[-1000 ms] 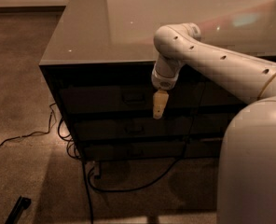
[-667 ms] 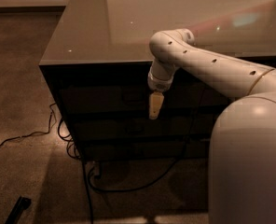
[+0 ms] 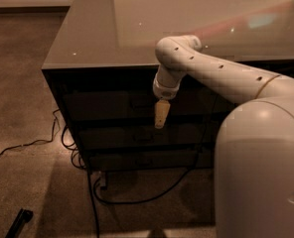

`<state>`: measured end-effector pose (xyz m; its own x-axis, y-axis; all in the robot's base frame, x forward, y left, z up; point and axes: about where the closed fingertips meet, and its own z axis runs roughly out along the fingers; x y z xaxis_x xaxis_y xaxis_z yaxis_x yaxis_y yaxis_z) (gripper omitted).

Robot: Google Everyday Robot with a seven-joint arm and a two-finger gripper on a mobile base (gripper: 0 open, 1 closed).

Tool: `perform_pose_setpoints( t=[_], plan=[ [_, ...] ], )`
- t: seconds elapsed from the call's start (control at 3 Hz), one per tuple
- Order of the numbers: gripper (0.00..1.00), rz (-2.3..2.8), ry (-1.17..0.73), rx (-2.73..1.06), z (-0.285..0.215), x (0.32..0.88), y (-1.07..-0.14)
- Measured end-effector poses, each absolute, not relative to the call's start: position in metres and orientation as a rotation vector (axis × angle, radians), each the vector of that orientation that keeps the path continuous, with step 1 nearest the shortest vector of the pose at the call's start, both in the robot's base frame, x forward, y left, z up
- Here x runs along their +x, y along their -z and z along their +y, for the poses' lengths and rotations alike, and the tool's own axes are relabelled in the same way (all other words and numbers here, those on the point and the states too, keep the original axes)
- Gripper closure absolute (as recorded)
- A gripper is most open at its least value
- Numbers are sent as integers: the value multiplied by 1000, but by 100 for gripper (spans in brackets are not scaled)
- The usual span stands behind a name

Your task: Open top drawer

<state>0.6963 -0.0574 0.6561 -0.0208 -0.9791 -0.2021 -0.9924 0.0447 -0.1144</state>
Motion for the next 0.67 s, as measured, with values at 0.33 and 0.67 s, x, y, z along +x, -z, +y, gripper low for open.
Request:
perform_pose_setpoints(
  t=[0.33,0.67],
  plan=[
    [0,2090,-103,-2037,-53,703,-644],
    [0,2130,-82,-2038,-61,712,-631]
  ],
)
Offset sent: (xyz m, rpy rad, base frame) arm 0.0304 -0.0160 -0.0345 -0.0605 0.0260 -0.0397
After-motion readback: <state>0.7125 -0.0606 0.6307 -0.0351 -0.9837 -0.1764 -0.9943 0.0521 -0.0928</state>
